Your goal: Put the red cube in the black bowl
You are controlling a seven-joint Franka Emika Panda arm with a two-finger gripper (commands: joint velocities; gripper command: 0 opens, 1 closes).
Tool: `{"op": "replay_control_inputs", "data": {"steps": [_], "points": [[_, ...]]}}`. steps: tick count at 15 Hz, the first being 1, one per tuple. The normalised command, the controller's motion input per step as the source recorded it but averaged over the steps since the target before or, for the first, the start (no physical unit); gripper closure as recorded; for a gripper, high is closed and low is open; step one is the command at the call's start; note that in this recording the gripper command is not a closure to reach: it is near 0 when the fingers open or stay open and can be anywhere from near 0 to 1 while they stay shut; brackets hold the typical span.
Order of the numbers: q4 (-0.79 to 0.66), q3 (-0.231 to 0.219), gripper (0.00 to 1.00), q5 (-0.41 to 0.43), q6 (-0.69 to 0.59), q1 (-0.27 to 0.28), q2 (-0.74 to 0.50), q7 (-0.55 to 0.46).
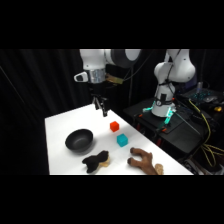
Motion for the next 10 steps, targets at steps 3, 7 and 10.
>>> {"op": "replay_control_inputs", "data": {"steps": [3,7,10], "points": [[-0.07,-0.021,0.00,0.046,-0.02,-0.006,-0.06,-0.06],[-0.32,-0.057,0.00,0.037,0.07,-0.055,-0.30,-0.18],[-0.53,-0.075,0.00,0.060,0.15,-0.081,-0.51,-0.26]]}}
